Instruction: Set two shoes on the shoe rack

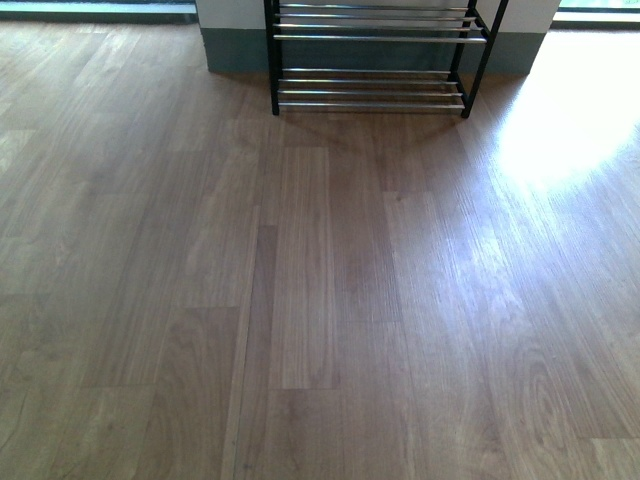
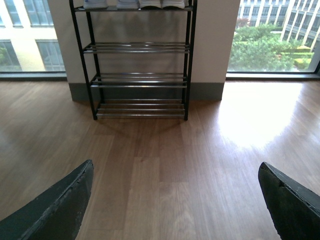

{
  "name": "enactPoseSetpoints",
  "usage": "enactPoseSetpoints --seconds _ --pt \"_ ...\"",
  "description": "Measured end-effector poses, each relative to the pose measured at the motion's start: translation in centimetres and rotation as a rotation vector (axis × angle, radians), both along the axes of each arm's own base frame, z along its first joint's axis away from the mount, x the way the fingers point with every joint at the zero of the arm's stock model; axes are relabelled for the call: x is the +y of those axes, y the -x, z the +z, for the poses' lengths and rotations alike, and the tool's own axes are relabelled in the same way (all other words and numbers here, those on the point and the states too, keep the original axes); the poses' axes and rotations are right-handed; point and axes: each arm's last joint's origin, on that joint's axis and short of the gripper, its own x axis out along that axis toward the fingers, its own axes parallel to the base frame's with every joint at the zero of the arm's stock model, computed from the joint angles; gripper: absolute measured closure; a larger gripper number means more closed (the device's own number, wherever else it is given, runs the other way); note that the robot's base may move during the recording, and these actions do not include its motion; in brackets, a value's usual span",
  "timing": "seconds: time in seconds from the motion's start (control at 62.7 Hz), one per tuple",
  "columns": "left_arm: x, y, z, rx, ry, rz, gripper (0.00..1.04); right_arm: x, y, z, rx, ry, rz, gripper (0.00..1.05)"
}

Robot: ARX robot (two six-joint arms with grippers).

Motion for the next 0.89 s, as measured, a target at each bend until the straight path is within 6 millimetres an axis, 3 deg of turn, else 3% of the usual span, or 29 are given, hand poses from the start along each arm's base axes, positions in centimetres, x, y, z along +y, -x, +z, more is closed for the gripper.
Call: enactPoseSetpoints --seconds 0.893 --pt "0.00 0.00 0.00 0.000 0.000 -0.001 0.09 0.00 0.00 0.00 0.000 0.000 0.000 0.09"
